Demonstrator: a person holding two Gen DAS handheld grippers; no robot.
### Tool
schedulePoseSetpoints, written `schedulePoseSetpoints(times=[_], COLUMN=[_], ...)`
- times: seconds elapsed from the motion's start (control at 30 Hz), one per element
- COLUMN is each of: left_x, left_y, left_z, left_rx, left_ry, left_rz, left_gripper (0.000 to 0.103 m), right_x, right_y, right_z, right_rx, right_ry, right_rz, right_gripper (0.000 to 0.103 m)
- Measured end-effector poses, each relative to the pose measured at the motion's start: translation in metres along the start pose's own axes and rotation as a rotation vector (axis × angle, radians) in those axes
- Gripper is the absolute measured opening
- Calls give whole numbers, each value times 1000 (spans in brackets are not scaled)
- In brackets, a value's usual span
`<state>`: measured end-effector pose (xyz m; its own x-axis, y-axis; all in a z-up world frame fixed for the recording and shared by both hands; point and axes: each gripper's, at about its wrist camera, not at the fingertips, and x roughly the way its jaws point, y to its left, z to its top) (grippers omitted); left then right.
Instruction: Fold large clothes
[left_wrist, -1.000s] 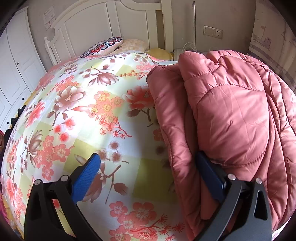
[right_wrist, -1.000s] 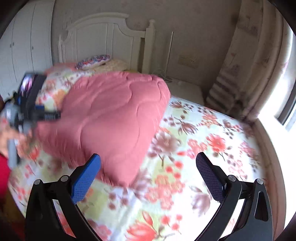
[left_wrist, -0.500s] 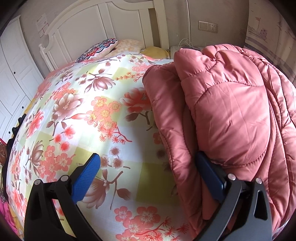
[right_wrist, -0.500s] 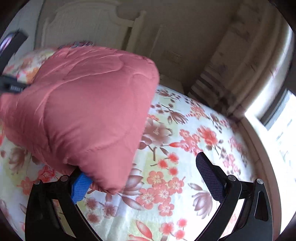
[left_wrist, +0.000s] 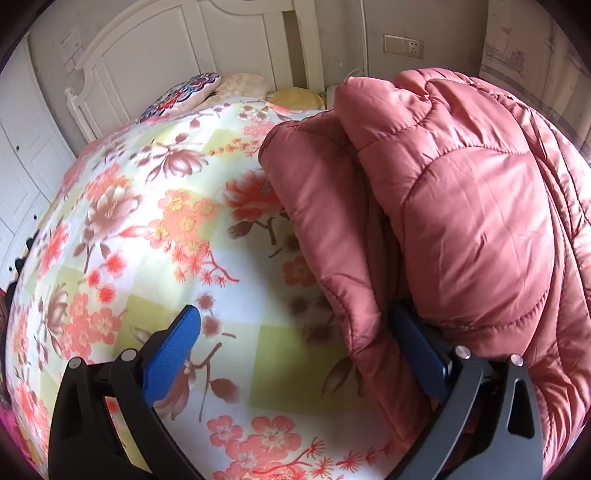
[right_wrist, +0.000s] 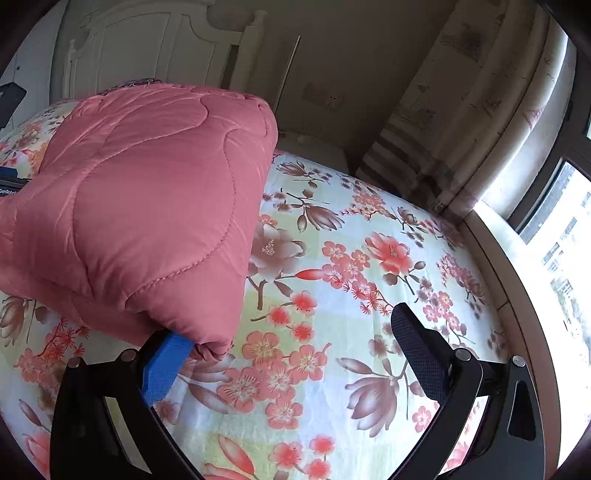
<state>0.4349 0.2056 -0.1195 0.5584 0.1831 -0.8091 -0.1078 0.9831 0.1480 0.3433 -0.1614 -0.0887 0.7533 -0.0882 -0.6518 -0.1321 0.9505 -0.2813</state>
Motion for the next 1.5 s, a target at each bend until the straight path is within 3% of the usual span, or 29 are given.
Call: schedulePoseSetpoints(times=[0.1, 0.2, 0.27, 0.33, 0.43, 0.5, 0.57, 0.67, 0.7, 0.77, 0.9, 1.03, 1.2, 1.27, 1.4, 1.5], left_x=[1, 1, 2, 3, 3, 3, 4, 3, 1, -12, -42, -48, -19, 11, 43, 42], left_y=[2, 3, 3, 4, 7, 7, 9, 18, 21, 37, 55, 40, -11, -19, -3, 2], left_z=[1, 0, 0, 1, 2, 2, 3, 5, 6, 12, 46, 85, 109, 110, 95, 94], left_rx=[12, 16, 16, 12, -2, -5, -15, -62, -75, -118, -151, -120, -27, -8, -63, -71], left_ry=[4, 2, 0, 4, 13, 14, 21, 39, 43, 26, -71, -132, -142, -87, -28, -29], left_rz=[-12, -14, -13, -19, -31, -31, -41, -81, -94, -86, -30, 37, 280, 383, 351, 344], left_gripper=[101, 101, 101, 101, 101, 101, 101, 101, 101, 101, 101, 101, 101, 101, 101, 101], right_x=[-22, -48, -49, -41, -13, 12, 33, 74, 91, 96, 97, 94, 88, 85, 67, 66], right_y=[-13, -31, -42, -36, -17, 3, 37, 89, 109, 126, 131, 135, 132, 128, 98, 73], right_z=[-2, 12, 40, 76, 140, 175, 201, 205, 197, 189, 187, 184, 179, 178, 194, 224], right_rx=[53, 108, 149, 91, -56, -121, -205, -330, -381, -407, -396, -392, -383, -382, -368, -305], right_ry=[-24, -73, -57, -44, -56, 7, 30, 185, 235, 215, 211, 214, 191, 175, 113, 72], right_rz=[256, 409, 518, 576, 542, 612, 614, 648, 599, 594, 592, 581, 577, 584, 643, 590], right_gripper=[98, 98, 98, 98, 98, 98, 98, 98, 99, 99, 99, 99, 99, 99, 98, 98])
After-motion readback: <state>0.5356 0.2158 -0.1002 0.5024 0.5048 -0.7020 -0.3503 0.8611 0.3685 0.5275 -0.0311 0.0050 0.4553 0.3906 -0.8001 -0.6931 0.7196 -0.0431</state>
